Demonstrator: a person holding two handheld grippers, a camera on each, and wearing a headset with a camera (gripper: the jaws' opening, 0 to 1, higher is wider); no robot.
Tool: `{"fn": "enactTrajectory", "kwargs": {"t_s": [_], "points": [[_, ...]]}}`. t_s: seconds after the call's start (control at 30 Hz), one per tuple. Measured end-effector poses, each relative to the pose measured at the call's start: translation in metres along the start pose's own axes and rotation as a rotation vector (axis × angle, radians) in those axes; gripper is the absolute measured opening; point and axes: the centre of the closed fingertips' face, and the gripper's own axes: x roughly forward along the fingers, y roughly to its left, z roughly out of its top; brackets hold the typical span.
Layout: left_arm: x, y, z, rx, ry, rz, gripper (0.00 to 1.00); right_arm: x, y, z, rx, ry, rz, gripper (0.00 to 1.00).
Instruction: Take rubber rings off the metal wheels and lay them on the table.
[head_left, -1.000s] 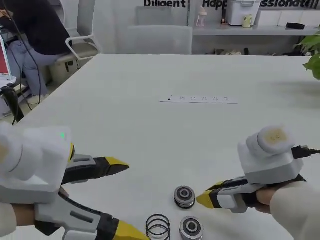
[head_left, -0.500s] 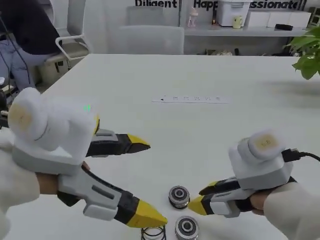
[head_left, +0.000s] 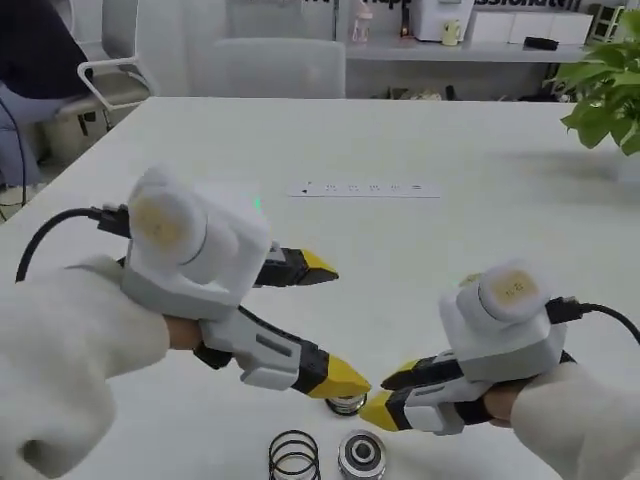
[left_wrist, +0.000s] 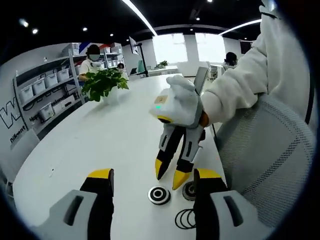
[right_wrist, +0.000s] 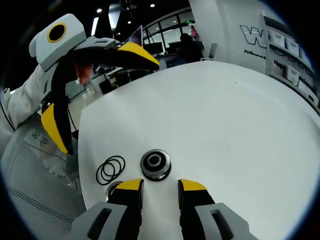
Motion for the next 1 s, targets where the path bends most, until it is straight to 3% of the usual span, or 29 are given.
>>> {"fn": "enactTrajectory", "kwargs": {"t_s": [0.07, 0.13, 0.17, 0.2, 0.3, 0.5, 0.6, 0.7, 0.83, 0.93, 1.0], "points": [[0.006, 0.004, -0.010, -0.034, 0.000, 0.017, 0.57, 0.001, 0.001, -0.001, -0.004, 0.005, 0.001, 0.25], [0.011, 0.006, -0.013, -0.095, -0.072, 0.028, 0.56, 0.001, 0.001, -0.001, -0.006, 0.005, 0.004, 0.25], [0.012, 0.005, -0.017, -0.159, -0.098, 0.024, 0.55, 0.002, 0.001, 0.000, -0.006, 0.004, 0.005, 0.25], [0.014, 0.004, -0.021, -0.183, -0.097, 0.015, 0.54, 0.003, 0.002, 0.000, -0.009, 0.005, 0.007, 0.25], [0.019, 0.003, -0.029, -0.139, -0.084, 0.019, 0.46, 0.004, 0.002, 0.002, -0.013, 0.000, 0.011, 0.25], [0.029, -0.001, -0.039, -0.187, -0.084, 0.006, 0.36, 0.007, 0.004, 0.001, -0.018, 0.005, 0.021, 0.25], [0.033, -0.002, -0.048, -0.179, -0.065, 0.019, 0.29, 0.008, 0.004, 0.002, -0.022, 0.003, 0.022, 0.25], [0.034, -0.002, -0.058, -0.209, -0.052, 0.021, 0.23, 0.009, 0.004, 0.002, -0.023, 0.001, 0.021, 0.25], [0.036, -0.003, -0.059, -0.228, -0.050, 0.018, 0.19, 0.010, 0.004, 0.003, -0.032, -0.001, 0.023, 0.25], [0.038, -0.008, -0.061, -0.227, -0.040, -0.001, 0.17, 0.010, 0.005, 0.003, -0.038, -0.005, 0.023, 0.25], [0.039, -0.018, -0.071, -0.221, 0.001, -0.034, 0.16, 0.011, 0.004, 0.004, -0.045, -0.008, 0.021, 0.25]]}}
